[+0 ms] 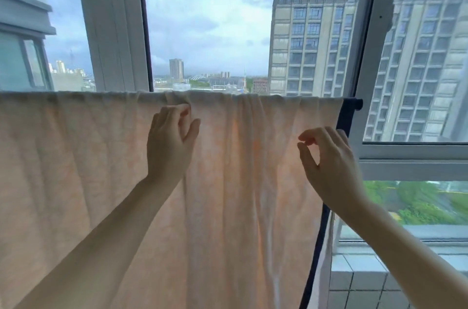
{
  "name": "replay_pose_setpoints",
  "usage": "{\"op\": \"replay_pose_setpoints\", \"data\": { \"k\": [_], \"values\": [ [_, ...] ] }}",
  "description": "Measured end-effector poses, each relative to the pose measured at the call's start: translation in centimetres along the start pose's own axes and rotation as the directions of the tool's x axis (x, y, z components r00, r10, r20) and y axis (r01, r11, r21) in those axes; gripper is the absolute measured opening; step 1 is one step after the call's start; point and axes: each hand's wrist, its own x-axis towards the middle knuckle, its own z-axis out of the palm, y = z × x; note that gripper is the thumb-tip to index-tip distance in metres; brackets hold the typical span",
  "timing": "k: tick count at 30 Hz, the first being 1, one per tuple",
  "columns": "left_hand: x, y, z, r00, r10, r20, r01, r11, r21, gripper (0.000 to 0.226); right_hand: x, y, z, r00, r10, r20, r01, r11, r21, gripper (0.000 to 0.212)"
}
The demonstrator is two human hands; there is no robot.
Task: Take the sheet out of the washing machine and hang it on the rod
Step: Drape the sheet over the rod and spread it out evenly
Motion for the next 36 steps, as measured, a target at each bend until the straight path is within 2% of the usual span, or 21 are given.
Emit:
{"op": "replay_pose_setpoints", "data": {
  "k": [3, 7, 10, 13, 16, 19, 21, 23, 25, 27, 31, 36],
  "values": [
    [2.4, 1.5, 0.4, 0.990, 0.138, 0.001, -0.137, 0.986, 0.094, 0.026, 3.3, 1.0, -1.3, 0.999, -0.023, -0.035, 0.020, 0.997, -0.078, 0.015],
    [4.9, 2.5, 1.5, 0.981, 0.184, 0.060, -0.194, 0.952, 0.236, 0.026, 6.9, 2.7, -2.0, 0.997, -0.078, 0.002, 0.077, 0.974, -0.213, 0.027],
    [6.3, 2.2, 2.3, 0.969, 0.199, 0.149, -0.225, 0.956, 0.186, 0.017, 8.6, 3.5, -1.9, 0.988, -0.121, 0.098, 0.140, 0.966, -0.218, 0.021],
    [7.7, 1.7, 2.6, 0.956, 0.129, 0.265, -0.142, 0.989, 0.034, 0.011, 9.8, 4.0, -1.9, 0.982, -0.134, 0.132, 0.149, 0.983, -0.111, 0.013],
    [8.4, 1.7, 2.8, 0.952, 0.111, 0.285, -0.130, 0.990, 0.051, 0.010, 10.4, 4.1, -1.6, 0.989, -0.103, 0.107, 0.106, 0.994, -0.023, 0.009],
    [8.8, 2.0, 2.9, 0.972, 0.084, 0.220, -0.111, 0.987, 0.113, 0.010, 11.7, 4.8, -1.3, 0.998, 0.014, 0.068, -0.016, 1.000, 0.017, 0.008],
    [9.4, 1.7, 2.6, 0.991, 0.004, 0.134, -0.022, 0.991, 0.135, 0.009, 12.8, 5.8, -1.7, 0.993, 0.119, 0.018, -0.120, 0.992, 0.042, 0.007],
    [10.0, 1.2, 2.1, 0.993, -0.066, 0.103, 0.050, 0.987, 0.151, 0.009, 13.3, 6.5, -2.2, 0.984, 0.144, 0.102, -0.148, 0.988, 0.042, 0.009],
    [10.0, 1.4, 1.7, 0.983, -0.057, 0.173, 0.024, 0.982, 0.187, 0.009, 13.1, 6.7, -2.7, 0.952, 0.079, 0.294, -0.098, 0.994, 0.048, 0.013],
    [9.5, 2.6, 1.7, 0.963, 0.028, 0.268, -0.064, 0.990, 0.126, 0.011, 12.9, 6.5, -3.0, 0.917, 0.039, 0.397, -0.079, 0.993, 0.086, 0.015],
    [9.1, 5.7, 2.7, 0.883, 0.179, 0.435, -0.184, 0.982, -0.030, 0.011, 13.3, 6.7, -4.1, 0.919, 0.109, 0.378, -0.191, 0.964, 0.187, 0.017],
    [9.2, 6.4, 4.6, 0.844, 0.187, 0.502, -0.176, 0.982, -0.070, 0.012, 12.4, 7.7, -5.5, 0.920, 0.165, 0.357, -0.201, 0.977, 0.068, 0.020]
  ]
}}
